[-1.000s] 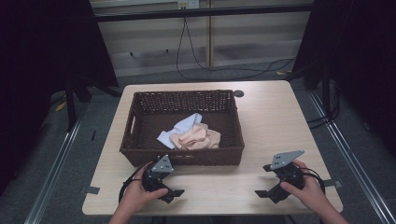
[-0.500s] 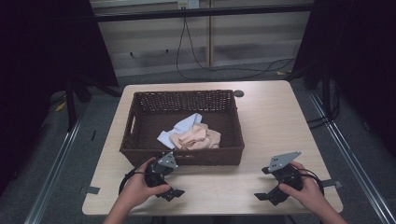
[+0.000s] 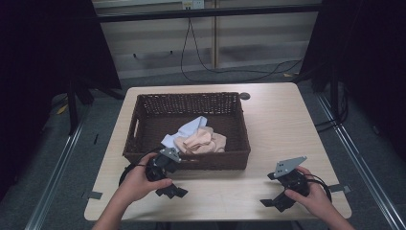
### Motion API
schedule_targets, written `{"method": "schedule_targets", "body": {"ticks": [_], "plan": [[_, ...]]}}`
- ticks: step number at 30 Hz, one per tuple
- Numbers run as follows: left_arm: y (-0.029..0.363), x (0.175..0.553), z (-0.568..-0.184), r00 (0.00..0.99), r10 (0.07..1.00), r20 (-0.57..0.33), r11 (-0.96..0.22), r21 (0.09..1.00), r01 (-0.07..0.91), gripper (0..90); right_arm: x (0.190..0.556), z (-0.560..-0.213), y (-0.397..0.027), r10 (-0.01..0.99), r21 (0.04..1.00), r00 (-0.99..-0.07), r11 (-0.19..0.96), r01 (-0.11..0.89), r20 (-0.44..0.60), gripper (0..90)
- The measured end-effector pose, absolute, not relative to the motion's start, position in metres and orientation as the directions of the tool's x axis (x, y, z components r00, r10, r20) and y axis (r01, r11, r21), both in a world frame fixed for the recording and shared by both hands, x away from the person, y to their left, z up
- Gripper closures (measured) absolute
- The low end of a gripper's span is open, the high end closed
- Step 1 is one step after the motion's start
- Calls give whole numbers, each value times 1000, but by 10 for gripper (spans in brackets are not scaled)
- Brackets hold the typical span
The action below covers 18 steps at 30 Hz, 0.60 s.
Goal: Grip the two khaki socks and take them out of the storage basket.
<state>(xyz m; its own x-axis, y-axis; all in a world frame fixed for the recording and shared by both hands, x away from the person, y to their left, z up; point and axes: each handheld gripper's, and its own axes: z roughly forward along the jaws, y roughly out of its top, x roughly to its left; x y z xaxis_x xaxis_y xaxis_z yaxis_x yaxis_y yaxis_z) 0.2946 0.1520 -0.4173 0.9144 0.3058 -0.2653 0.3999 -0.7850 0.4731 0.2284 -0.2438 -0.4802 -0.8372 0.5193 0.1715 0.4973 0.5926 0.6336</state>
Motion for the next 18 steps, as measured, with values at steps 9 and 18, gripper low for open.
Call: {"method": "schedule_targets", "body": {"ticks": [9,18], "plan": [[146,294,-397,916,281,-288,-792,470,391,42,228,-481,-243,517,633,-838,593,497,174,23],[144,309,-369,915,282,-288,-795,464,391,41,228,-481,-244,517,631,-838,595,498,175,23]]}}
